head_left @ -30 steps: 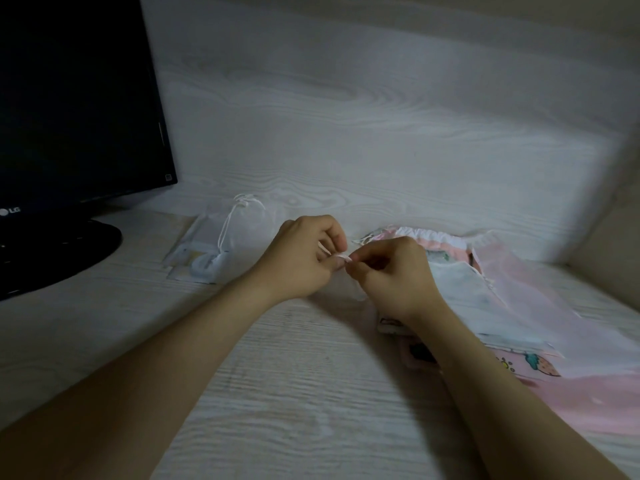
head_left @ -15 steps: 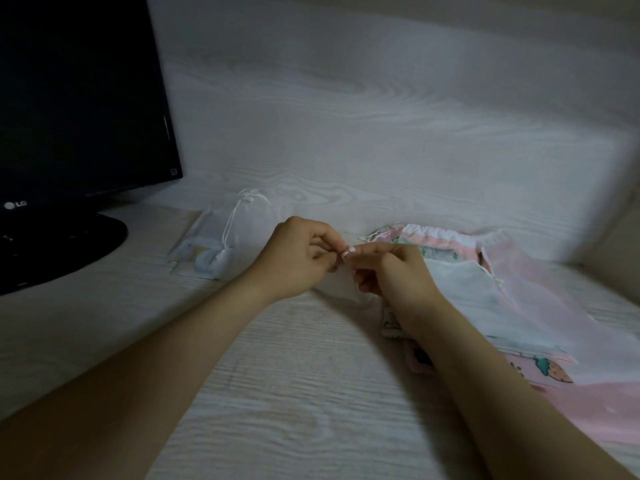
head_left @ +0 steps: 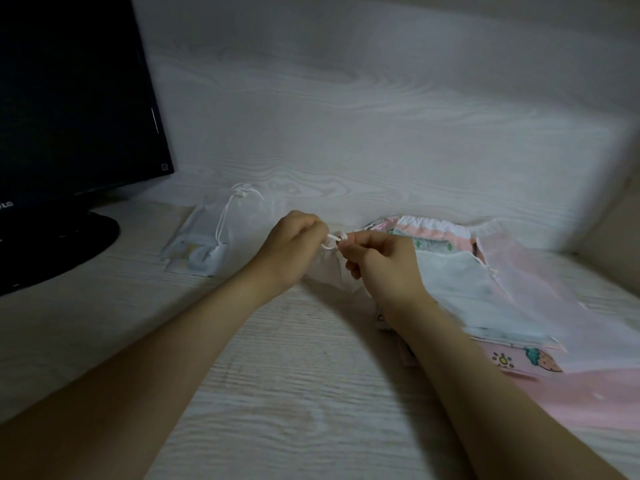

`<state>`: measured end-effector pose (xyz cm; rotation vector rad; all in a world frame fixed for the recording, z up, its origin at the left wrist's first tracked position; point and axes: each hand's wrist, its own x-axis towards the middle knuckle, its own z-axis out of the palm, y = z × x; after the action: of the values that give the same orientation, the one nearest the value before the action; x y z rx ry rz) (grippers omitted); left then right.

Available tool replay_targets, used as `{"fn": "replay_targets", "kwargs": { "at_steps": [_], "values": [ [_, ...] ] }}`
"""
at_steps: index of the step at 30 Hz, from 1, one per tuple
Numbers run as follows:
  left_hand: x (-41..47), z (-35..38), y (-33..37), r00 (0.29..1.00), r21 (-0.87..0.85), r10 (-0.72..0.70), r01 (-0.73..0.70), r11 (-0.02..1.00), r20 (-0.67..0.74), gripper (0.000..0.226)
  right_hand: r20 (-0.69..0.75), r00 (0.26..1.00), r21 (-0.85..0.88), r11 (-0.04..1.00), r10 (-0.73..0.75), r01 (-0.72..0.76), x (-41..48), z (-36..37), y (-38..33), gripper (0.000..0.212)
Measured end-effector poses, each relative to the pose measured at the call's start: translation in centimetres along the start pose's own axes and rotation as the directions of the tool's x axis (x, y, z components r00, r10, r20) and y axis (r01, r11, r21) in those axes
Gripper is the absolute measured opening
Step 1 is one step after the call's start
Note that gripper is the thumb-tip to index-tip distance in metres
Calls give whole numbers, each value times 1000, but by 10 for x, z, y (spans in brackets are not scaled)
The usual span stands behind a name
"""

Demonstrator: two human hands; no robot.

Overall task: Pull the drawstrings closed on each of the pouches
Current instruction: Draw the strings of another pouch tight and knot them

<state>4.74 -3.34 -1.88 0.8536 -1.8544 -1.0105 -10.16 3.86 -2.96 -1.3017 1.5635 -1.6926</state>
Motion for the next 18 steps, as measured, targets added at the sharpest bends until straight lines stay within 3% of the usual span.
{"fn": "replay_targets", "kwargs": {
  "at_steps": [4,7,11,15,18],
  "values": [
    [5,-1,4,985,-236,-164,150,960,-44,40,-20,998,-59,997,-53,51,0,0,-1,14],
    [7,1,7,966,-413,-208,129,901,-152,30,-31,995,-137,987,-94,89,2,-4,-1,13],
    [4,2,11,961,-639,-259,138,757,-98,22,18,993,-216,969,-119,120,-2,-8,-1,11],
    [6,4,12,935,-749,-343,167,641,-85,29,69,992,-237,964,-107,120,-5,-11,-2,7],
    [11,0,11,907,-739,-396,168,653,-143,33,56,989,-312,939,-137,147,-2,-15,-1,8]
  ]
}}
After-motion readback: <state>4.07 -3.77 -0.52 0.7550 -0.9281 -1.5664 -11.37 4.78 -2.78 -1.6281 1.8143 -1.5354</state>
